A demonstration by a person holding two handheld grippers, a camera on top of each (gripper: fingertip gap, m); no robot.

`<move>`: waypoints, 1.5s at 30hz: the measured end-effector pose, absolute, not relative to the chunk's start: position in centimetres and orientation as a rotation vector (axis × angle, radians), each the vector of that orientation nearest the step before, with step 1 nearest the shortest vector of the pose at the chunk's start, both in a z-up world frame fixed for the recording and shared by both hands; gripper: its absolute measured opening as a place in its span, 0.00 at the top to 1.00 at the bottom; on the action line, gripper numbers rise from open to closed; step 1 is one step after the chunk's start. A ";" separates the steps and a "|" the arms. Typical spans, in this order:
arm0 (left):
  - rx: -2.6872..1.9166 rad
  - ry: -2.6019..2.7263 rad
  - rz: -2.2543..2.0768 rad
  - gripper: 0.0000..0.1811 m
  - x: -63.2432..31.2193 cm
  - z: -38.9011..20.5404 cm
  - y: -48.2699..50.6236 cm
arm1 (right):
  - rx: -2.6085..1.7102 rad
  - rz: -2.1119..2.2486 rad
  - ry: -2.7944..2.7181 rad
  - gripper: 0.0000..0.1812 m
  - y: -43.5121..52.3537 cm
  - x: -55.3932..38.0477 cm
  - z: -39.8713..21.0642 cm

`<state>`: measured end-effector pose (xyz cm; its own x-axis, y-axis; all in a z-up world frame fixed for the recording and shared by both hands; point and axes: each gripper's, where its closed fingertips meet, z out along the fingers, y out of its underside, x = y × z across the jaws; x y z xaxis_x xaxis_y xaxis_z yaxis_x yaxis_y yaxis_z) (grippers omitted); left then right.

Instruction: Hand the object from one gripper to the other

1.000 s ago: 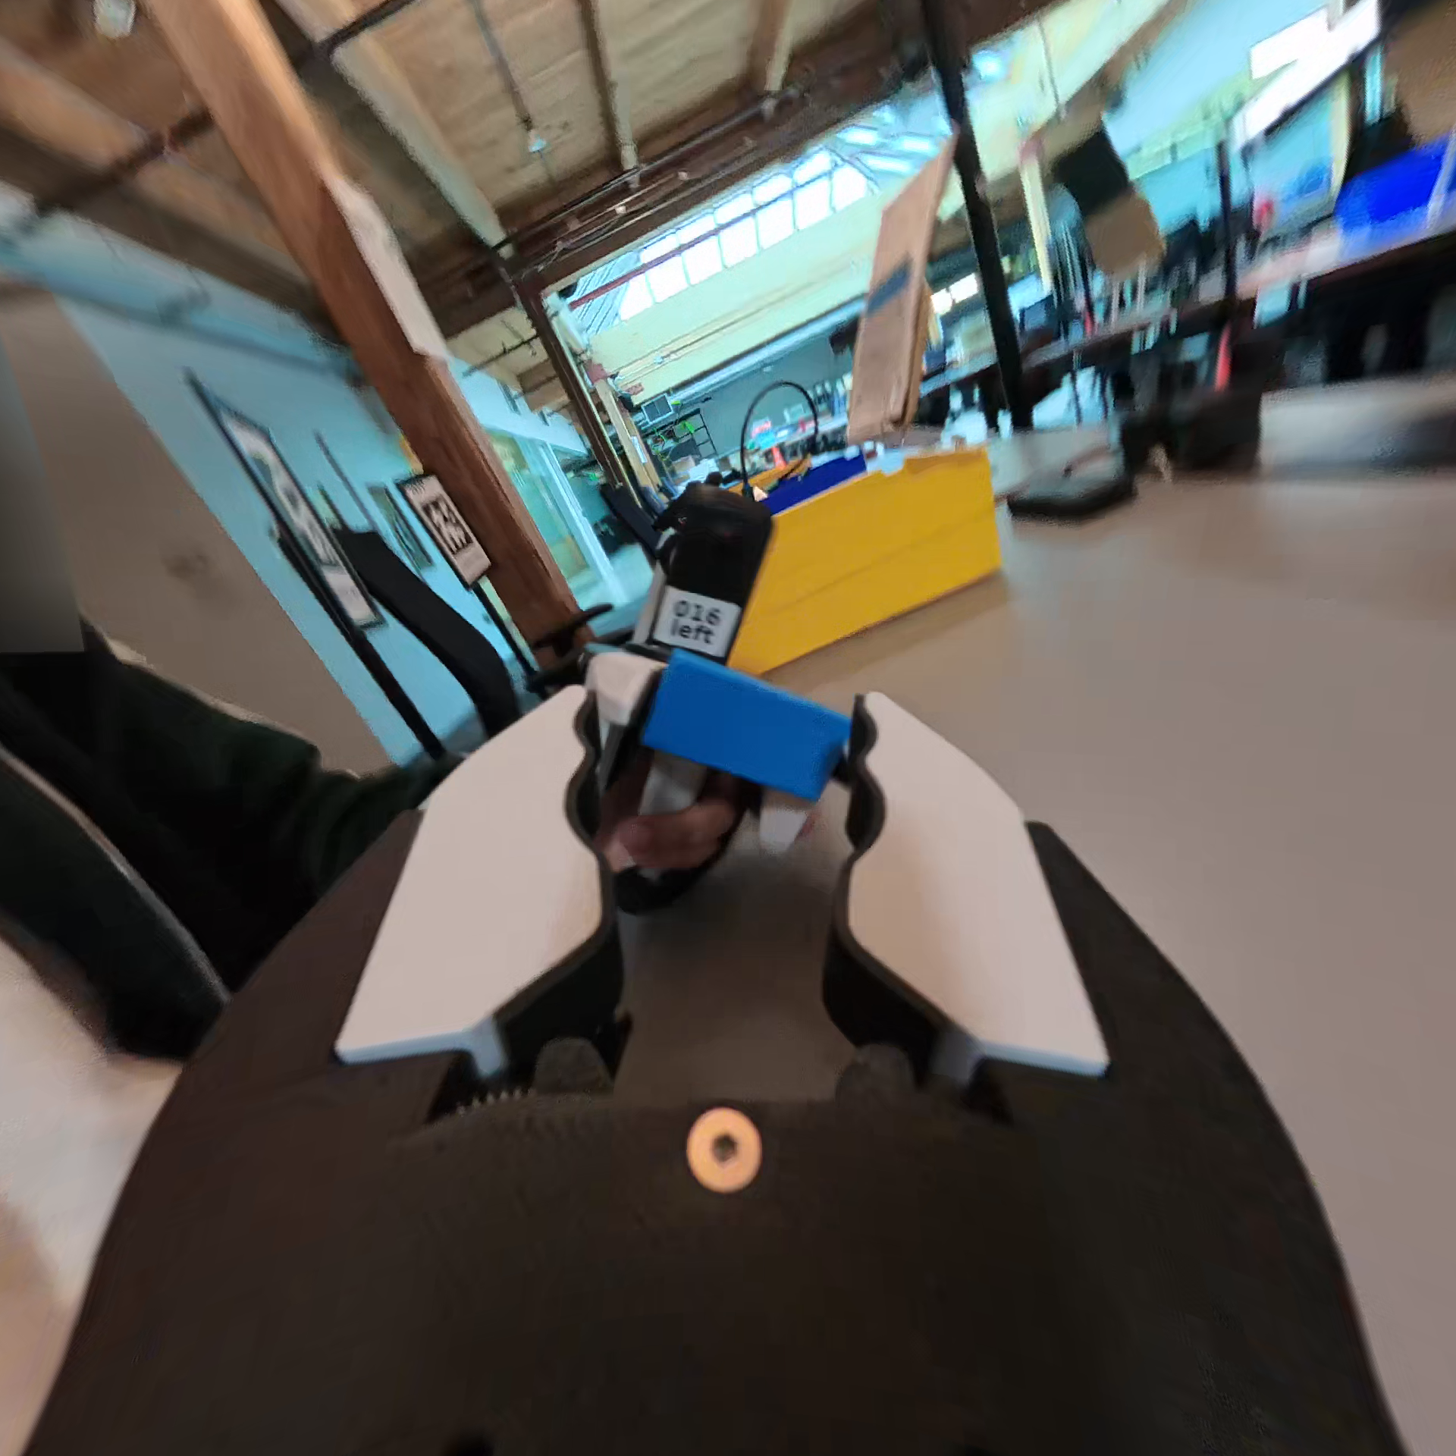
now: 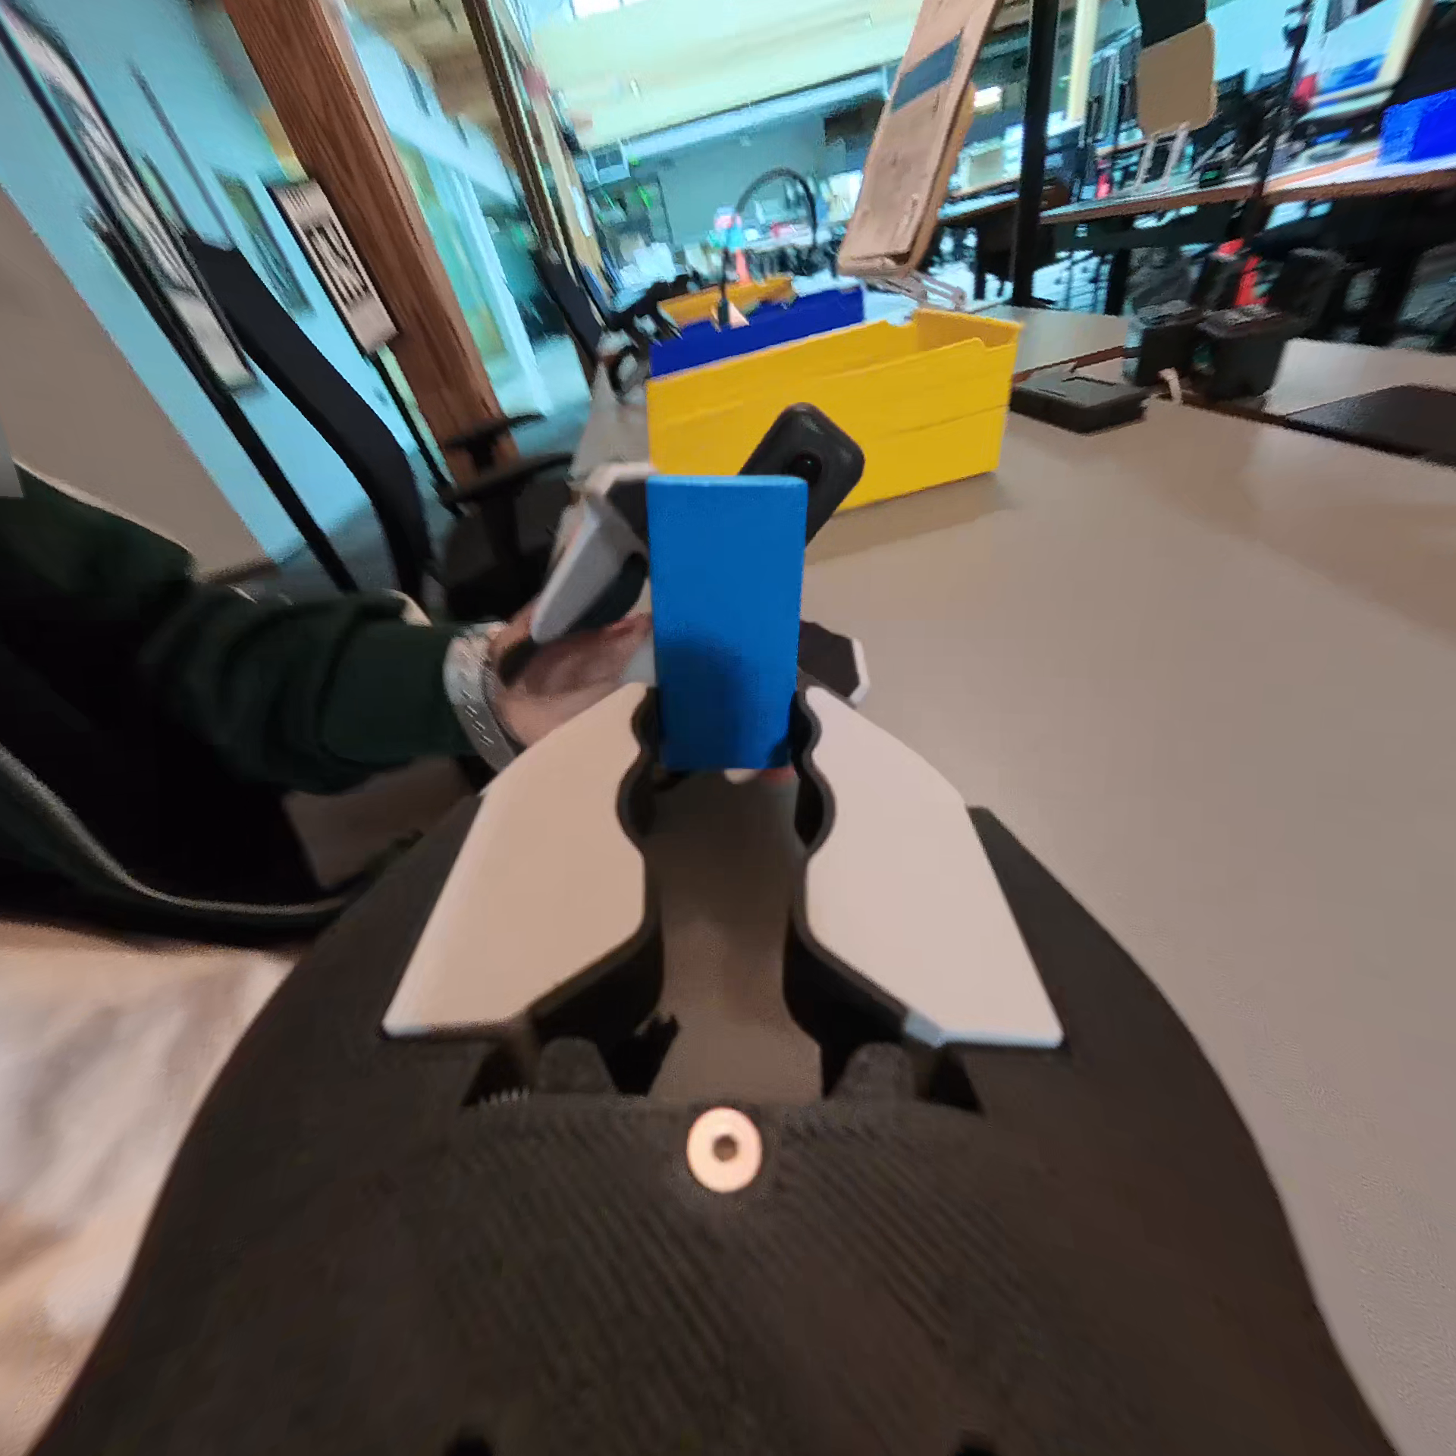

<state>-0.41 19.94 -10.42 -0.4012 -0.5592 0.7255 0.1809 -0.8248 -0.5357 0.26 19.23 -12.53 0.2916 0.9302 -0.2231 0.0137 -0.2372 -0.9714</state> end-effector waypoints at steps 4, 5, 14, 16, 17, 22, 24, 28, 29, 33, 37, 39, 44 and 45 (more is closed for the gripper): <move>-1.287 0.753 -1.876 0.67 -0.1 -9.8 19.1 | -1.551 1.262 -0.859 0.82 18.9 0.1 -12.3; -1.256 0.790 -1.799 0.70 -0.1 -9.6 18.9 | -1.558 1.263 -0.869 0.82 18.7 -0.1 -12.5; -1.261 0.897 -1.684 0.82 0.7 -10.0 17.8 | -1.566 1.292 -0.936 0.82 17.5 -2.0 -13.4; -1.288 0.914 -1.678 0.82 0.7 -10.1 17.8 | -1.559 1.297 -0.934 0.82 17.6 -2.1 -13.5; -1.294 0.924 -1.663 0.82 0.8 -10.2 17.8 | -1.555 1.303 -0.935 0.82 17.6 -2.0 -13.5; -1.356 0.910 -1.464 0.82 0.7 -10.9 19.1 | -1.609 1.208 -0.920 0.56 19.0 -1.1 -14.9; -1.427 0.935 -1.236 0.82 0.3 -12.0 20.4 | -1.664 1.224 -0.825 0.52 20.1 -0.1 -15.0; -1.528 1.040 -0.687 0.81 -0.7 -14.1 22.7 | -1.728 1.117 -0.665 0.67 22.0 1.7 -14.2; -1.534 1.077 -0.588 0.81 -0.7 -14.6 22.8 | -1.733 1.086 -0.644 0.71 22.1 1.9 -13.9; -1.543 1.218 -0.281 0.81 -0.3 -16.5 23.0 | -1.820 0.995 -0.664 0.81 21.7 1.4 -14.1; -1.511 1.338 -0.111 0.81 0.5 -17.7 22.3 | -1.913 0.932 -0.722 0.82 21.1 0.5 -15.3; -1.452 1.411 -0.010 0.81 0.9 -18.1 21.8 | -1.958 0.884 -0.753 0.82 21.0 0.4 -16.3; -1.380 1.497 0.115 0.81 1.9 -19.2 21.0 | -2.076 0.848 -0.772 0.87 20.8 0.6 -18.2; -1.374 1.490 0.101 0.81 1.9 -19.1 21.0 | -2.091 0.877 -0.760 0.88 20.7 0.6 -18.1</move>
<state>1.94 20.96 -19.08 0.2190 -0.6724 -0.7070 -0.7618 0.3350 -0.5545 0.61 20.73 -18.12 0.5921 0.7312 -0.3389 0.2311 -0.5569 -0.7978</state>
